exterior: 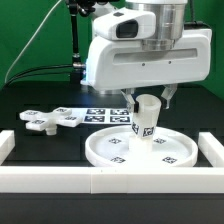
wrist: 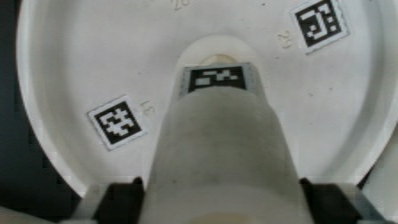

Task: Assemble round table

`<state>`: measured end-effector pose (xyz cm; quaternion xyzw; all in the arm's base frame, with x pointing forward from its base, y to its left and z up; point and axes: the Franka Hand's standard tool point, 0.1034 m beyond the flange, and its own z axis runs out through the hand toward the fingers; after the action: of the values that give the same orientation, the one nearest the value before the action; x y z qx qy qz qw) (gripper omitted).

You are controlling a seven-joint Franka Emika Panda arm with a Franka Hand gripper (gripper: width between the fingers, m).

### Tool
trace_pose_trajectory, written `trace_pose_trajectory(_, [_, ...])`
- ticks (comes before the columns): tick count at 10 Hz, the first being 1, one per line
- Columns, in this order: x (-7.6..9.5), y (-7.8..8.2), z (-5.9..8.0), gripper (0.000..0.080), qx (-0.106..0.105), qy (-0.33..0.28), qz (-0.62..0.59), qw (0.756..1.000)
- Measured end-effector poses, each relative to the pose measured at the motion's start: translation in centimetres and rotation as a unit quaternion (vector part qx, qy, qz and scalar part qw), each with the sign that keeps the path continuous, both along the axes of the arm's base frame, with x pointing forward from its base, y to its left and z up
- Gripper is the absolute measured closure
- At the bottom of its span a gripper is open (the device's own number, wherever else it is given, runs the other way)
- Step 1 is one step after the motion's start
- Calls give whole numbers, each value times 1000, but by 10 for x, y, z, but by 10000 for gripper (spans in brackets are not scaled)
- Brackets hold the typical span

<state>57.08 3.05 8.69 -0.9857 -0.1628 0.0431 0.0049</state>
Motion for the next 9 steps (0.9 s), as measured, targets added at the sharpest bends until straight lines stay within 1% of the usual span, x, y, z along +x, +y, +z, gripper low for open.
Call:
trace_pose_trajectory(3, [0, 0, 0, 388, -2, 0, -25, 1000])
trace_pose_trajectory(5, [0, 2, 0, 387, -4, 0, -98, 995])
trace_pose_trajectory(7, [2, 3, 0, 387, -1, -14, -195, 981])
trace_pose_trajectory(9, [-2, 1, 1, 387, 1, -31, -306, 952])
